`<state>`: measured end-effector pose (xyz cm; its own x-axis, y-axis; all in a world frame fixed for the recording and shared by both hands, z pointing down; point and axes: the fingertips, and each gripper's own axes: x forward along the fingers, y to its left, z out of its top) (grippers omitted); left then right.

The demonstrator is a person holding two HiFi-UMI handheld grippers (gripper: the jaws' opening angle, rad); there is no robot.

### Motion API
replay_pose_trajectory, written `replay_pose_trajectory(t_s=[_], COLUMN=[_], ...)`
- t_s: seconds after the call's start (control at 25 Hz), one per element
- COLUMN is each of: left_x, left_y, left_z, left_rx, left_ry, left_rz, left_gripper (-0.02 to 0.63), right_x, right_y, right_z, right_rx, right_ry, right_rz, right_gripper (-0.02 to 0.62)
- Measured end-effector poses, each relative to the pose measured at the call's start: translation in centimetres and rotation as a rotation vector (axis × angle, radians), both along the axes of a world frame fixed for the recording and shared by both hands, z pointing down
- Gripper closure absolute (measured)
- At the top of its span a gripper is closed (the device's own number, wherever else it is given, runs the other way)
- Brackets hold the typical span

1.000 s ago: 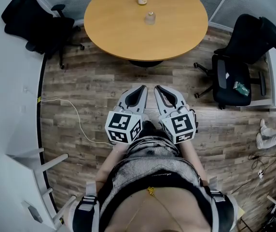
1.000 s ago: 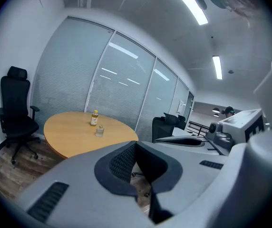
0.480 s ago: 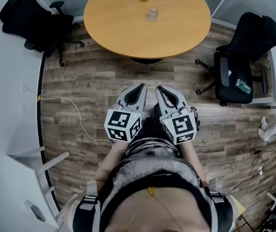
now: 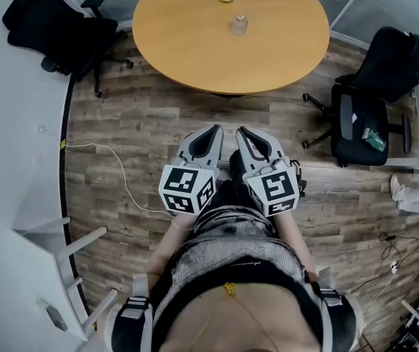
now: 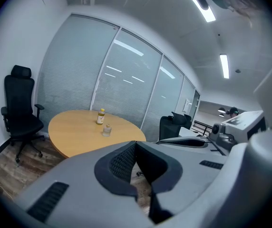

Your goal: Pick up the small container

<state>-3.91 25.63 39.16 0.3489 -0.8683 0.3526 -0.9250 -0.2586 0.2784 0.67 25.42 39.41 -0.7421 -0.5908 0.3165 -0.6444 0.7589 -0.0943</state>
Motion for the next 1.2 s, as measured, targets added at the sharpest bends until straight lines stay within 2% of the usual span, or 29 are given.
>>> replay_pose_trajectory(t_s=[0.36,0.96,1.2], left_x=[0.2,0.4,0.1], left_y=[-5.4,-10.5,-12.9], left_z=[-1.2,-0.1,-0.5], left_rx=[0.023,-0.014,-0.012], left_ry=[-0.01,0.013,-0.001], left_rz=[-0.003,0.035,0.02], left_gripper=[0.586,0.586,0.587], right_x=[-0.7,-0.9,-1.4], right_y=[-5.7,-10.7,-13.2], right_z=[-1.1,-0.1,-0.2], right_rx=[0.034,0.0,-0.002], right_ry=[-0.009,0.005,-0.003], right_rz=[-0.039,-0.023,-0.052], right_gripper=[0.568,0.568,0.568])
